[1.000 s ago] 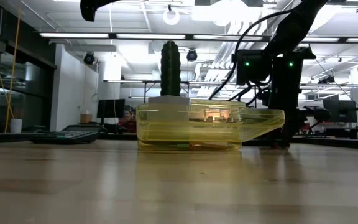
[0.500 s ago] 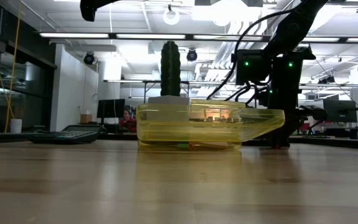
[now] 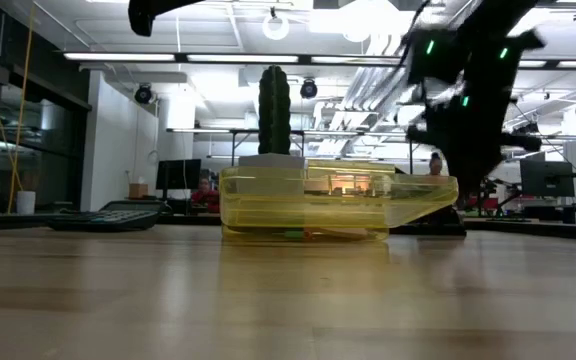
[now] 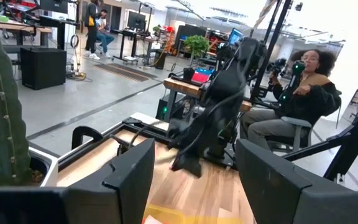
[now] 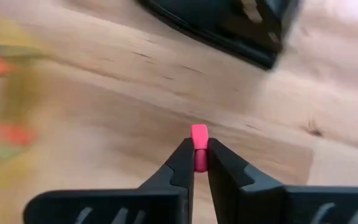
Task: Pack school essentials
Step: Put the pink eraser into the yellow supply box, then put the yellow pen into the yellow supply box
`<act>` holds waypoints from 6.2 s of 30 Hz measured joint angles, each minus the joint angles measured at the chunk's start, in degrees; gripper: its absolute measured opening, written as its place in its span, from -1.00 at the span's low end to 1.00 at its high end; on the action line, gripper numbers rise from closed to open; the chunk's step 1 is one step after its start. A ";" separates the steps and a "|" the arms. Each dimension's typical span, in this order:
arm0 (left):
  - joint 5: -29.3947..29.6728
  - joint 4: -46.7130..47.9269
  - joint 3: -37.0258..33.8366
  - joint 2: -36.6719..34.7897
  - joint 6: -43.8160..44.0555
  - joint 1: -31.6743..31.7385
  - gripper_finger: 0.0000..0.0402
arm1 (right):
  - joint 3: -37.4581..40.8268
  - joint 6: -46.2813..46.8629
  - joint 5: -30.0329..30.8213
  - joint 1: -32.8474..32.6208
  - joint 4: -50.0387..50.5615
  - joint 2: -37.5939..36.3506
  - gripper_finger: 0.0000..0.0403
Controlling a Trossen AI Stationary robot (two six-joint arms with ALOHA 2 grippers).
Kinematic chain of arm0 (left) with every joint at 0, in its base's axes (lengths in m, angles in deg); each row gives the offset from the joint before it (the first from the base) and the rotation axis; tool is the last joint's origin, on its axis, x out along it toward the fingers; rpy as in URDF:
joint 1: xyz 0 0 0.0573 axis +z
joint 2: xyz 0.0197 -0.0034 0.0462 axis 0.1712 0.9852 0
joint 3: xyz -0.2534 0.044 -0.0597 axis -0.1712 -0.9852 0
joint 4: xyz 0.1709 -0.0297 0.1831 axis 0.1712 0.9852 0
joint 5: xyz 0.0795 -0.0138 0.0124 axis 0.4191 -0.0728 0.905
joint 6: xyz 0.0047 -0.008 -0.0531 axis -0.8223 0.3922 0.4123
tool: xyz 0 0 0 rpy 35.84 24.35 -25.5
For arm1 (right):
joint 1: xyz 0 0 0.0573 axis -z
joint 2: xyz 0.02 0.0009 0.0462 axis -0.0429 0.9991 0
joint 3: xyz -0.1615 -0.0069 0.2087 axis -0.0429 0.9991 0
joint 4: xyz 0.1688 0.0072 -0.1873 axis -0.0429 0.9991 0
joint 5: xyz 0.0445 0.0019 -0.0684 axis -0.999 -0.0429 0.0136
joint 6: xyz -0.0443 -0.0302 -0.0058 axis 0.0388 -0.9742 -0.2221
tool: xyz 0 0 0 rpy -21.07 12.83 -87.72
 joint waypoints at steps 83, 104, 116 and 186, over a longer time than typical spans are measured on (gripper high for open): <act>-4.74 -1.49 0.00 0.03 3.92 0.00 0.05 | 6.34 -39.67 -21.02 -3.99 -67.97 -23.41 -0.06; -5.20 -3.51 0.00 0.03 2.96 0.00 0.05 | 11.28 -51.66 -18.24 -5.17 -76.16 -28.84 -0.06; -5.20 -4.26 0.00 0.03 1.36 0.00 0.05 | 11.21 -51.12 -18.31 -5.17 -74.28 -28.76 -0.06; -4.74 1.90 0.00 0.05 -2.17 0.00 0.05 | 3.21 51.15 -38.71 -43.66 -31.19 12.56 -0.95</act>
